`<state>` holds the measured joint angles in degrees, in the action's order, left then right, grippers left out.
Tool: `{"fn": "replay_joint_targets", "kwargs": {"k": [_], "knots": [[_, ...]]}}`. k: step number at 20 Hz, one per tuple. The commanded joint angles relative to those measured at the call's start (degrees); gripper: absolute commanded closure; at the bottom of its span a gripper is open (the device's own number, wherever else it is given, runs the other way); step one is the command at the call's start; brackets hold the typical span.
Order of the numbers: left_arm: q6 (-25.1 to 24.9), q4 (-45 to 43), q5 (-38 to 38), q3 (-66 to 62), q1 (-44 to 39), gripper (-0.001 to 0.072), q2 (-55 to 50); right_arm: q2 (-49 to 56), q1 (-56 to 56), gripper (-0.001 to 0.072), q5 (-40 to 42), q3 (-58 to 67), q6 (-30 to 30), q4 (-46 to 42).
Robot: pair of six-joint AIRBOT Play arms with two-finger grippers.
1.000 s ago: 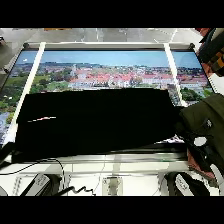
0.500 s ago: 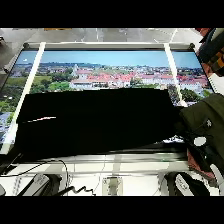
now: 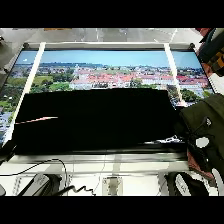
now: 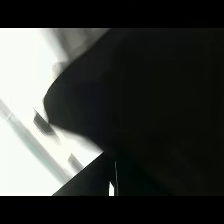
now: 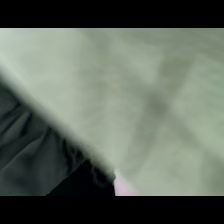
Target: Fold the clothes and pants, and hang the long-sleeved shirts on hangers.
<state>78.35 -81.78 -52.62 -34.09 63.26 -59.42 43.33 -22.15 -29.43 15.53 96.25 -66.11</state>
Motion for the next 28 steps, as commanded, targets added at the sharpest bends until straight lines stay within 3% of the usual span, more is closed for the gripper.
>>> {"fn": "replay_joint_targets", "kwargs": {"k": [1, 7, 11, 13, 16, 21, 25, 28], "knots": [[0.1, 0.0, 0.9, -3.8, 0.0, 0.0700, 5.4, -8.6, 0.0, 0.0694, -5.2, 2.1, 0.3, -3.3], [0.1, 4.9, 4.6, -6.5, -3.1, 0.0701, 11.1, -18.8, 0.0, 0.0694, -15.7, 10.4, 0.3, -6.8], [0.1, 5.3, 9.7, -9.5, -12.9, 0.0705, 9.6, -17.3, 0.0, 0.0696, -17.1, 16.9, 0.3, -9.1], [1.2, 4.8, 11.3, -13.2, -18.3, 0.0705, 5.6, -13.6, 0.0, 0.0696, -16.8, 19.4, 0.3, -9.9], [7.0, 2.6, 11.3, -20.7, -24.7, 0.0705, -5.4, -4.0, 0.0, 0.0696, -14.4, 21.9, 2.0, -9.7], [9.8, 2.5, 11.4, -36.6, -35.7, 0.0705, -25.3, 11.9, 0.0, 0.0696, -6.6, 26.5, 5.3, -5.5], [14.3, 2.6, 12.8, -48.8, -39.6, 0.0703, -38.4, 23.1, 0.1, 0.0695, -1.6, 32.1, 5.3, 1.5], [14.3, 2.6, 15.1, -54.4, -41.5, 0.0703, -43.6, 30.3, 0.5, 0.0693, 1.5, 36.0, 5.3, 3.3]]}}
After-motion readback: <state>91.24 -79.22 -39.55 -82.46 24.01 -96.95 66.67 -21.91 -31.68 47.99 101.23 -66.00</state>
